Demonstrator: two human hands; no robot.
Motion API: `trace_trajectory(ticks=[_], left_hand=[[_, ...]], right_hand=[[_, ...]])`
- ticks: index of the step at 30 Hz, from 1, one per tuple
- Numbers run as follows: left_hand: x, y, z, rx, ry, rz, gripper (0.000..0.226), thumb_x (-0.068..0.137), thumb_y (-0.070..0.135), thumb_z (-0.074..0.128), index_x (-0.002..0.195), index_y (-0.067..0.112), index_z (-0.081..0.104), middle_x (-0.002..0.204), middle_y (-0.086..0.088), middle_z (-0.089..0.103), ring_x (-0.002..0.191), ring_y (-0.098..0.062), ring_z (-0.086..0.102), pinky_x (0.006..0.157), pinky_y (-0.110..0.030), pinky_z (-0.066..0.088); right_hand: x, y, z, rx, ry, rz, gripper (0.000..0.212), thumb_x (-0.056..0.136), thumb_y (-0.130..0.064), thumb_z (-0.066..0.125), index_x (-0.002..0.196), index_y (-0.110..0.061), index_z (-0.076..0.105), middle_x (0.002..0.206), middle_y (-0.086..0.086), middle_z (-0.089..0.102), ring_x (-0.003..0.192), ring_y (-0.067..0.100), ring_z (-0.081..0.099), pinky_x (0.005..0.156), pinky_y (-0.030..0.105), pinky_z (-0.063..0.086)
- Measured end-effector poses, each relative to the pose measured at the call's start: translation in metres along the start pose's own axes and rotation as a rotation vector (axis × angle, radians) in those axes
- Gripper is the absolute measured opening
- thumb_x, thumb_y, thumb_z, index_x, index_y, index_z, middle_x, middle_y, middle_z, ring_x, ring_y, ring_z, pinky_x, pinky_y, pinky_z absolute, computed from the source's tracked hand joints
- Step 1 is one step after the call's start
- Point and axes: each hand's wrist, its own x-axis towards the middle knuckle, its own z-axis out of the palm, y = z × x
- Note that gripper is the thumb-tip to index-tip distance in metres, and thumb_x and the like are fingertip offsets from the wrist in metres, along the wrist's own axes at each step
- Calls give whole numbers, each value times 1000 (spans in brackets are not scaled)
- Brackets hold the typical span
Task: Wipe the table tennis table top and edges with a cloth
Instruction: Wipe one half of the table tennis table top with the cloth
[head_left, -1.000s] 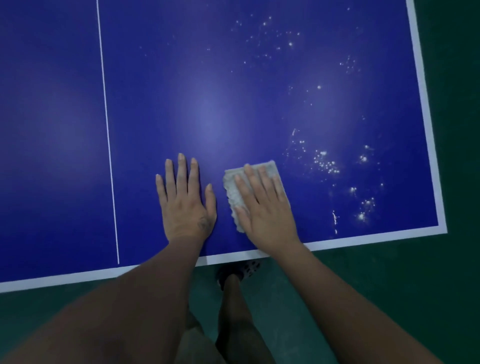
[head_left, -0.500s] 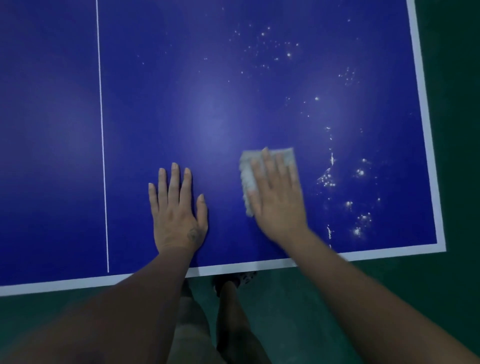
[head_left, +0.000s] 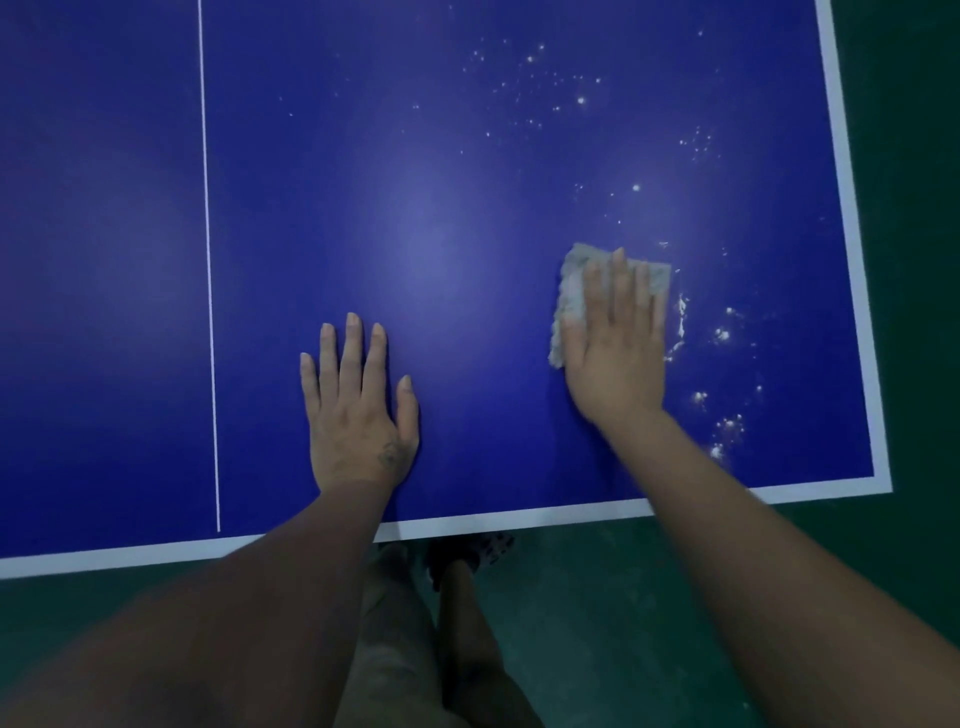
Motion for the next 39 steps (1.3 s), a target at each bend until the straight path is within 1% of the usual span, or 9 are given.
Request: trace_trajectory(ticks=[7,9,12,16,21,26,30,35,39], left_hand=[[0,0,-1,-10,-1,1,68,111,48,32,171,17,26,181,-5,12,169,-27,0,136,-55,5],[0,0,-1,-14,0,2,68,111,47,32,171,16,26,181,-5,12,169,-27,0,136,-55,6],[0,0,-2,-10,-8,3,68,111,48,31,172,17,25,181,-6,12,169,-27,0,136,-56,7],[0,1,-2,-14,-11,1,68,111,48,30,172,17,24,182,-5,11,169,-27,0,136,-55,5],[-1,0,-2,-13,-19,4,69,111,49,29,172,17,22,182,-4,9,169,-26,-1,136,-54,4],[-2,1,-2,-16,-13,-1,68,112,48,29,172,17,22,182,-4,9,169,-26,-2,136,-54,3],[-2,1,-2,-25,-12,-6,68,112,48,30,172,16,23,182,-5,9,169,-26,-2,136,-54,4],[-2,2,-2,-28,-3,-6,68,111,47,32,172,16,24,182,-5,11,169,-26,0,136,-55,5],[-2,1,-2,-24,-9,-6,68,112,47,31,172,16,24,182,-6,11,169,-26,-1,136,-55,5]], right_hand=[[-126,-22,18,-1,-104,-370,65,115,-43,36,171,-19,16,180,7,5,166,30,5,131,57,19],[-113,-3,14,-21,-99,-314,64,115,-43,31,172,-20,13,180,6,3,166,28,2,132,56,16],[-61,16,7,-27,-79,-71,65,114,-46,16,172,-21,3,180,7,-3,166,27,-4,135,51,1],[-17,5,3,23,-61,127,70,110,-51,9,172,-20,-1,180,9,-5,166,29,-7,134,53,0],[-100,-45,20,7,-74,11,68,114,-45,21,172,-18,-3,179,12,-7,166,33,-8,133,56,7],[-178,-27,29,48,-66,143,65,114,-46,26,171,-17,18,179,12,9,166,34,5,132,59,14],[-125,20,19,12,-44,227,67,113,-49,7,172,-18,11,179,11,6,166,32,3,133,57,8],[-29,62,6,50,-34,334,70,109,-52,4,172,-21,-2,180,9,-6,166,30,-7,133,57,0],[-59,32,10,37,-20,294,67,112,-50,6,172,-21,-3,180,8,-8,166,30,-8,133,56,2]])
